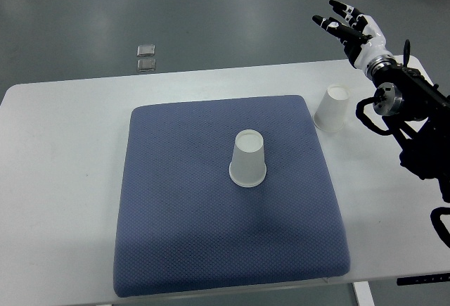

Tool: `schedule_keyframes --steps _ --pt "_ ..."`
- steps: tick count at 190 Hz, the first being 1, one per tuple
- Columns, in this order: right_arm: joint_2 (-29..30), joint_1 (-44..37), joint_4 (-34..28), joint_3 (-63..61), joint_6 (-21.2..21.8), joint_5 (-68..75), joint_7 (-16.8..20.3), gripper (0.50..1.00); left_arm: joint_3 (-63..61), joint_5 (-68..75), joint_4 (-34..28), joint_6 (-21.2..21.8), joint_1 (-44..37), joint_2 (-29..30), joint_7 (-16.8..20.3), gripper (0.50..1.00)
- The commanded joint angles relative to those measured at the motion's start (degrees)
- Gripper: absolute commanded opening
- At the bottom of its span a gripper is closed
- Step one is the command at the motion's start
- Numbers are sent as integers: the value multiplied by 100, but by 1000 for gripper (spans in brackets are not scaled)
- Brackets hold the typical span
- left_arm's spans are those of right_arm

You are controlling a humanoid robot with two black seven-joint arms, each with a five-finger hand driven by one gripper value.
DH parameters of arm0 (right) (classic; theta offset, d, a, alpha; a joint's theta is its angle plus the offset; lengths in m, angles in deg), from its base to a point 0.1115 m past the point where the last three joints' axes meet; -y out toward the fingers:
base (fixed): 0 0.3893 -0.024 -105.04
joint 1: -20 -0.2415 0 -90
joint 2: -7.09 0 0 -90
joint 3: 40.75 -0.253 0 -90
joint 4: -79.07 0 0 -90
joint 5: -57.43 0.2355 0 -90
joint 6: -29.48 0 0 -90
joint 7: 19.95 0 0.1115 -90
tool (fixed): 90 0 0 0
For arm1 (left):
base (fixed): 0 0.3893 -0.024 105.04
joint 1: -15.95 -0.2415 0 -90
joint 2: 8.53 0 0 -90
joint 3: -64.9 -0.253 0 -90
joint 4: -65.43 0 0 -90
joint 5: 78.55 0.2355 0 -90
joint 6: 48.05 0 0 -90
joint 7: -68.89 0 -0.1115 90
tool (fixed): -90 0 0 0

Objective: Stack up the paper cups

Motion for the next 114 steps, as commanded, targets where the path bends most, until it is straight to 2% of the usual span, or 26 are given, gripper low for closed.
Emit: schedule_keyframes --steps 1,114 --pt "-5 -25 0 0 -25 0 -9 924 -3 1 1 1 1 0 2 1000" --pt "-58 -34 0 27 1 -9 -53 924 -3 1 1 1 1 0 2 1000"
